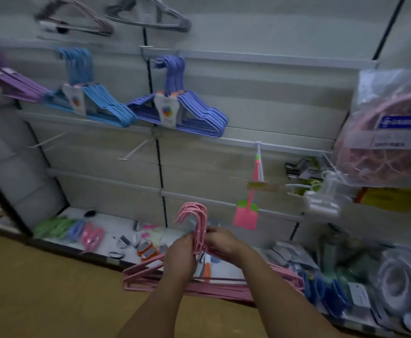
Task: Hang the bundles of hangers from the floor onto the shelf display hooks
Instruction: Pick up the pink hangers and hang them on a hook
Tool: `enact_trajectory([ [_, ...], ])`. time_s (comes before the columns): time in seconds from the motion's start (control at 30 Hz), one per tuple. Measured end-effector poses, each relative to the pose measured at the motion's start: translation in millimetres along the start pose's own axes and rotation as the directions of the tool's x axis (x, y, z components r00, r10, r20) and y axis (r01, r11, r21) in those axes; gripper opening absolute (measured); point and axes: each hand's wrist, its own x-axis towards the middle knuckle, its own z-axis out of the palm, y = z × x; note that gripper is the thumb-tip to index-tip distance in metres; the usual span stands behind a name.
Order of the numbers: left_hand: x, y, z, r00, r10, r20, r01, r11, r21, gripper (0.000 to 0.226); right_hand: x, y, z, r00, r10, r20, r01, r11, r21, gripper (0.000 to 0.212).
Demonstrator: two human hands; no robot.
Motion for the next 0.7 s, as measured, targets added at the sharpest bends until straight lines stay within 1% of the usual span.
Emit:
enact_trajectory([
  [0.03,-0.2,-14.6,-9.9,1.000,-0.016,0.008,0.016,1.000,-0.014,0.033,4.6,-10.3,15.3,0.997,-0.022,0.070,0.016,0.996,0.085,0.009],
  [0.07,4.5,-26.4,-12.2,0.999,-0.042,0.012,0.043,0.999,-0.029,0.031,8.7,-18.4,28.1,0.992,-0.044,0.120,0.031,0.994,0.108,0.007],
  [0.13,16.8,-53.8,-16.0,0.991,-0.135,0.017,0.136,0.982,-0.133,0.025,21.3,-30.2,54.6,0.990,-0.062,0.128,0.060,0.998,0.018,0.004],
  [0.17,22.4,-66.3,-18.9,0.986,-0.167,0.022,0.168,0.971,-0.173,0.025,29.9,-34.0,67.6,0.993,-0.059,0.097,0.063,0.997,-0.041,0.005],
  [0.2,25.6,-74.7,-23.3,0.979,-0.196,0.047,0.202,0.965,-0.170,0.024,36.0,-37.4,78.7,0.996,-0.061,0.057,0.068,0.990,-0.120,0.011],
  [0.23,23.7,-82.0,-35.3,0.980,-0.193,0.054,0.198,0.974,-0.109,0.022,44.1,-41.0,91.5,0.998,-0.069,0.013,0.070,0.975,-0.209,0.017],
  [0.3,17.3,-93.6,-60.2,0.983,-0.181,0.020,0.181,0.983,-0.010,0.022,56.1,-48.5,114.5,0.991,-0.101,-0.093,0.059,0.925,-0.375,0.026],
  [0.33,16.6,-100.4,-66.8,0.987,-0.160,0.002,0.160,0.987,-0.012,0.022,60.8,-52.8,125.9,0.981,-0.119,-0.152,0.042,0.899,-0.436,0.030],
  [0.4,23.0,-116.6,-73.8,0.989,-0.144,-0.026,0.145,0.989,0.004,0.023,67.4,-65.1,145.2,0.957,-0.154,-0.244,0.012,0.866,-0.499,0.034],
  [0.47,31.6,-133.8,-85.9,0.982,-0.185,-0.029,0.186,0.982,0.028,0.022,77.4,-78.6,161.5,0.945,-0.177,-0.275,0.001,0.842,-0.539,0.037],
  [0.53,39.5,-149.2,-99.2,0.980,-0.196,-0.041,0.199,0.976,0.089,0.022,87.8,-90.2,173.8,0.943,-0.205,-0.261,0.018,0.817,-0.577,0.037],
  [0.6,47.6,-170.3,-112.3,0.976,-0.212,-0.058,0.218,0.964,0.151,0.025,103.2,-101.5,188.9,0.953,-0.225,-0.201,0.066,0.806,-0.589,0.036],
  [0.67,62.4,-195.0,-122.5,0.965,-0.256,-0.062,0.263,0.953,0.154,0.027,126.7,-111.2,202.7,0.964,-0.255,-0.072,0.171,0.807,-0.565,0.040],
  [0.7,68.6,-205.0,-129.1,0.958,-0.281,-0.059,0.287,0.946,0.149,0.028,137.7,-114.4,207.4,0.960,-0.279,0.000,0.229,0.788,-0.571,0.045],
])
